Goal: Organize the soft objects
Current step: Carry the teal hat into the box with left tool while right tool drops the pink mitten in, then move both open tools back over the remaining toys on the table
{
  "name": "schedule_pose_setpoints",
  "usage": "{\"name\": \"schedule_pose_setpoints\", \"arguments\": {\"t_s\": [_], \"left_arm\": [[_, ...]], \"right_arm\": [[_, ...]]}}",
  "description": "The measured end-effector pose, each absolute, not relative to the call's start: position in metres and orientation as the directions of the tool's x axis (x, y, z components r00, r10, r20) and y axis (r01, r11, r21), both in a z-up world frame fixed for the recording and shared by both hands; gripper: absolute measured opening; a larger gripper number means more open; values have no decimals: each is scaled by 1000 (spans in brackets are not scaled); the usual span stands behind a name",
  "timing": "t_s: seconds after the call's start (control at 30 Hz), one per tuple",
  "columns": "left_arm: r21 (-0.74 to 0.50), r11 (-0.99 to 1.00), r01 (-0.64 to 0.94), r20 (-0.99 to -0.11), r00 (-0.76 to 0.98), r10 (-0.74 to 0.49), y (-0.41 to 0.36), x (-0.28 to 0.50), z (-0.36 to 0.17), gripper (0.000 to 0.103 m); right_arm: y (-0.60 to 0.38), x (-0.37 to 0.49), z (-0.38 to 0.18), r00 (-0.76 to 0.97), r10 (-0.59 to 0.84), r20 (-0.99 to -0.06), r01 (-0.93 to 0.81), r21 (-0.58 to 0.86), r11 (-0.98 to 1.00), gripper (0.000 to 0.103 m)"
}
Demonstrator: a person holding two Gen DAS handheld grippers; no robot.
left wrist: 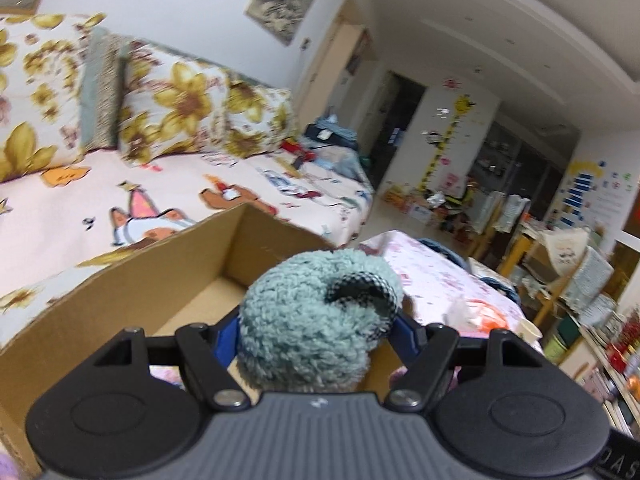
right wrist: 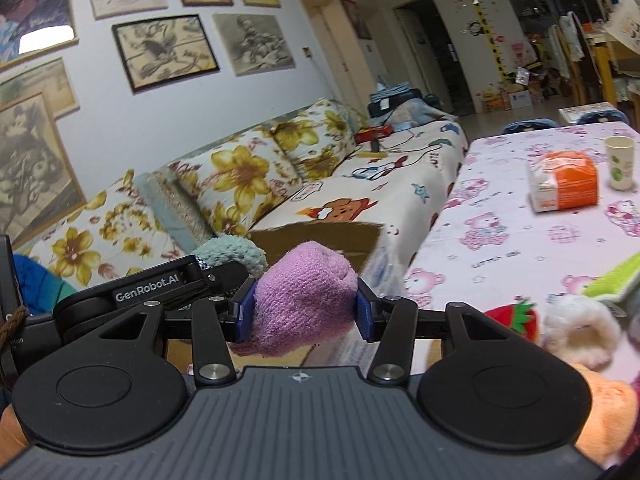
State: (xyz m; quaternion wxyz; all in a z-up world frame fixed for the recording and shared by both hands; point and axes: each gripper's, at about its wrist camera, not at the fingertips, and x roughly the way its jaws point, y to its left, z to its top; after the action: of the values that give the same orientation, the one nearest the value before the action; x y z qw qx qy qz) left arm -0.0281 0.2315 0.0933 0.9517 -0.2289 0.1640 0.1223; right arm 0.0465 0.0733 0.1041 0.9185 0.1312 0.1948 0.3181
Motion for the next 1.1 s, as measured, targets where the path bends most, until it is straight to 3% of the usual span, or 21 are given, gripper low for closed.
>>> {"name": "schedule_pose_setpoints", "arguments": {"t_s": [0.23,0.4,0.73,1.1], "left_arm": [[-401,830,-388,-424,882,208,243,-30,86,74],[-407,818,-406,-418,879,228,245,-32,86,84],[-380,842,-384,-380,894,237,240,-31,90,92],[-291,904,-314,-337,918,210,213,-27,97,93]], "right_arm": [[73,43,96,695,648,-313,-558,334,760,66],[82,40,100,684,659,-311,-591,294,752,95],[54,31,115,781,569,-257,-504,277,818,100],[56,36,107,834,481,-270,-414,270,869,101]]}}
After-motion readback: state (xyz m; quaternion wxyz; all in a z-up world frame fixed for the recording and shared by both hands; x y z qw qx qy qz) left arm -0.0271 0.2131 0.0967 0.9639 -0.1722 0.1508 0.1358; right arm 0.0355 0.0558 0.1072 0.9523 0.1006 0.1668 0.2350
